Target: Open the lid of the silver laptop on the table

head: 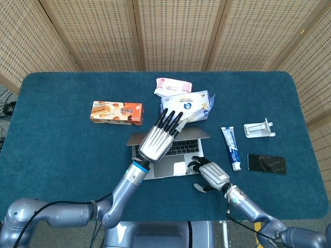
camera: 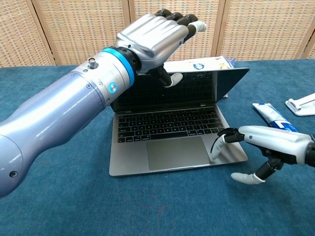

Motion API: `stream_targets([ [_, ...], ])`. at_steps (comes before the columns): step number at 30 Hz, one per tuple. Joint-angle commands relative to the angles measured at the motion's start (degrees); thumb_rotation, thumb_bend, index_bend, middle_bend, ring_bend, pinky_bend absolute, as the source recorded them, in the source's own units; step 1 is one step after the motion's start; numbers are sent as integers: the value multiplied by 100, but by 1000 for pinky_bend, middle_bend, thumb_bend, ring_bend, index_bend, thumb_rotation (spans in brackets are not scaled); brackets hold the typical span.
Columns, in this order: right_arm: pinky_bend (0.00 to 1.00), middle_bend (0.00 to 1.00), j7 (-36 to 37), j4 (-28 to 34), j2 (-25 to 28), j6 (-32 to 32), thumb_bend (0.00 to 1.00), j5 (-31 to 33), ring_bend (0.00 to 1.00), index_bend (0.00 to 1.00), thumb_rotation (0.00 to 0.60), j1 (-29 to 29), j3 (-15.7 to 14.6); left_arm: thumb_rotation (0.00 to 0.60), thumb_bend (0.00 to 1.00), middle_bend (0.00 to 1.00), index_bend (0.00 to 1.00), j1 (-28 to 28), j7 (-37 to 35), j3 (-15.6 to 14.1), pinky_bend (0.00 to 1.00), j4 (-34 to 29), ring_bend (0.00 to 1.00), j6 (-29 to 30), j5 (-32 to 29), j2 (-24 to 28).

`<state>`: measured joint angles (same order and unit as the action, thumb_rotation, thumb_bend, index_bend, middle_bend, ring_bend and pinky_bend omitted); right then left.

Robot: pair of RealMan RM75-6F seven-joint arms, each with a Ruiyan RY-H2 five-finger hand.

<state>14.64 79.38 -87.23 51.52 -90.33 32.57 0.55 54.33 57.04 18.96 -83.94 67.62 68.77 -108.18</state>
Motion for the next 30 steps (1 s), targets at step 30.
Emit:
stream_targets([
  [30,101,238,-41,-65,10,-43,414,225,12,317,600,98,-143,545,378,0,0,258,112,264,0,338,0,-69,-517,332],
])
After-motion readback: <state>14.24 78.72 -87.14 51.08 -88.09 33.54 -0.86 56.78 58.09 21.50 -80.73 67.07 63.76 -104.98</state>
